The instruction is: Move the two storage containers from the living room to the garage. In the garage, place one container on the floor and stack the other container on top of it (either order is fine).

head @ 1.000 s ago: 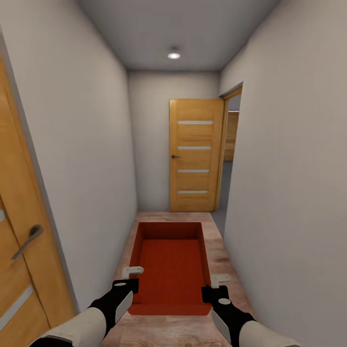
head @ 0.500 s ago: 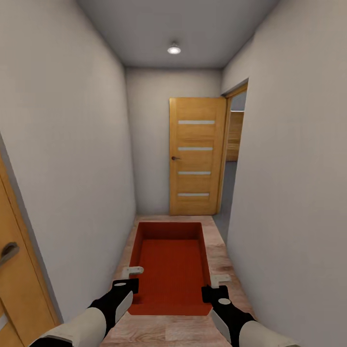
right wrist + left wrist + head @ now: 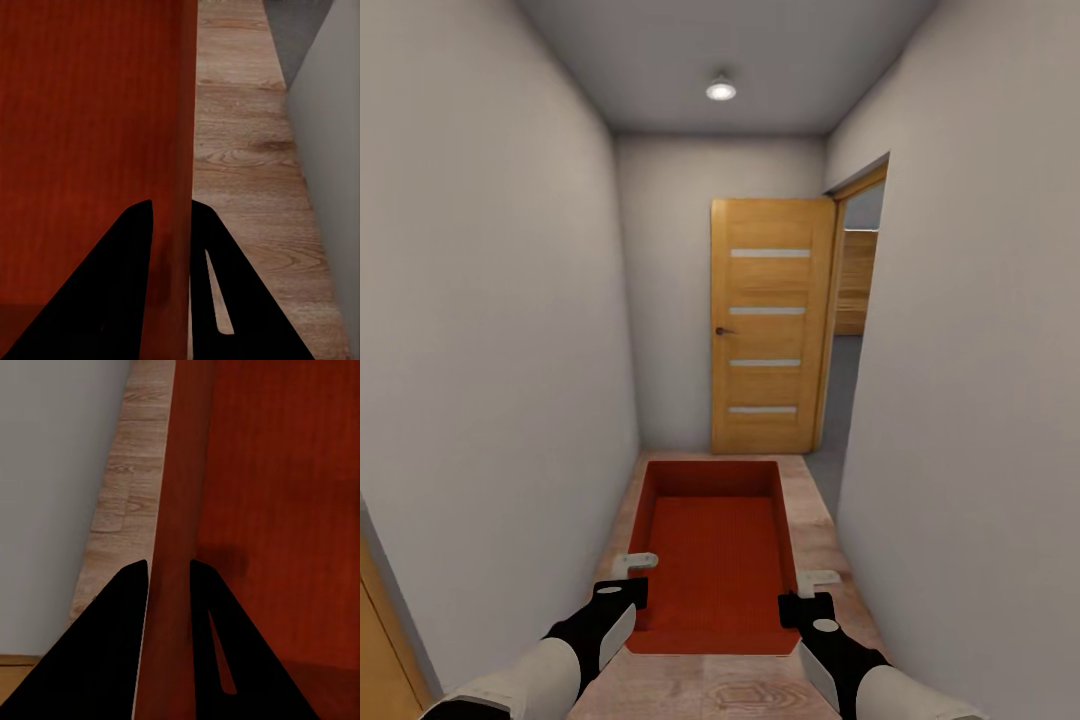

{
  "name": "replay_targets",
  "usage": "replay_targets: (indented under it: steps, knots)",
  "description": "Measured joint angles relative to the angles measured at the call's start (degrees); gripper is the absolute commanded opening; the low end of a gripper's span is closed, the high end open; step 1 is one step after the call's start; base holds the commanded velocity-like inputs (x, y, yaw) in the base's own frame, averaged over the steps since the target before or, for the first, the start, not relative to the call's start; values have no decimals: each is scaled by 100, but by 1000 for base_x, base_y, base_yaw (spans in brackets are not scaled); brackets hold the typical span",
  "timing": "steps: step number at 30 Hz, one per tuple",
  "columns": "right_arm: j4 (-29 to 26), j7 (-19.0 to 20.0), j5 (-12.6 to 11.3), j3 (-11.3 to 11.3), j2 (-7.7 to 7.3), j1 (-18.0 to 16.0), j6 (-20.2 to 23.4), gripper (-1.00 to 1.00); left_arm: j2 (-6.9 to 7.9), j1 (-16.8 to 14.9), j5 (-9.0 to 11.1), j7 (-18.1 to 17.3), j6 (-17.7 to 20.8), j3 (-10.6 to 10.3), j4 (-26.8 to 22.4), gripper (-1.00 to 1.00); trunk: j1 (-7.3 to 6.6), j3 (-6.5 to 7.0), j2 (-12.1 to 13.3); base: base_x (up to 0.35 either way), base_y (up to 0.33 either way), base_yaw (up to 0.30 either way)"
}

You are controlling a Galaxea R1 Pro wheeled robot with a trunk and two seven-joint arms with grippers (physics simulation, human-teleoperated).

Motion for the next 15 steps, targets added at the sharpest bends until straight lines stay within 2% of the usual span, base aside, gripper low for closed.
replay_targets:
  steps: [15]
  knots:
    - [1, -4, 0, 0, 3, 0, 0, -100, 3, 0, -1, -5, 1, 1, 0, -100, 0, 0, 0, 323, 0, 0]
